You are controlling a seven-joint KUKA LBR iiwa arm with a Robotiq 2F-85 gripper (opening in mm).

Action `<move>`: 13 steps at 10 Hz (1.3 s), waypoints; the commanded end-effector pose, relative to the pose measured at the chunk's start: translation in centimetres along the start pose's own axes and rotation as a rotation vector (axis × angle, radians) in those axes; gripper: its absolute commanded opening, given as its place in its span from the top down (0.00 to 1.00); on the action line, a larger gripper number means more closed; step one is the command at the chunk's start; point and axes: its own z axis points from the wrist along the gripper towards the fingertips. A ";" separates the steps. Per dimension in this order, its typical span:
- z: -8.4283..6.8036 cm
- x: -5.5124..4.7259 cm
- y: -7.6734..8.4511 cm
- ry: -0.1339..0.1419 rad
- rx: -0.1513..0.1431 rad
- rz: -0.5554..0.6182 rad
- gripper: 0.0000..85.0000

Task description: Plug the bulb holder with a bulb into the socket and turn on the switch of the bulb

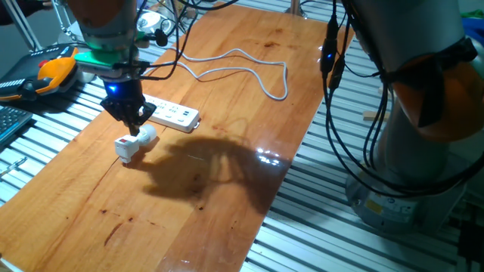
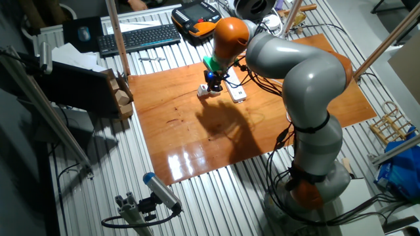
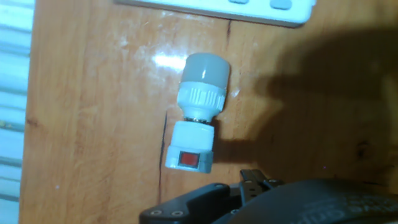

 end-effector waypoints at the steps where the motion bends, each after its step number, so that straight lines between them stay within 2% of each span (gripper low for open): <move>1: 0.2 0.0 0.2 0.012 0.004 -0.013 1.00; 2: 0.5 0.3 0.5 0.039 0.015 -0.038 1.00; 3: 0.7 0.9 0.8 0.041 0.020 -0.046 1.00; 4: 0.6 1.9 1.1 0.026 0.023 -0.050 1.00; 5: 0.3 2.9 1.6 -0.002 0.034 -0.051 1.00; 6: -0.1 3.5 1.9 -0.023 0.045 -0.054 1.00; 9: -0.2 3.5 2.1 -0.016 0.046 -0.065 1.00; 10: -0.1 3.2 2.1 0.004 0.036 -0.073 1.00; 11: -0.2 3.0 2.1 0.022 0.041 -0.108 1.00; 13: -0.1 2.5 1.7 0.011 0.034 -0.110 1.00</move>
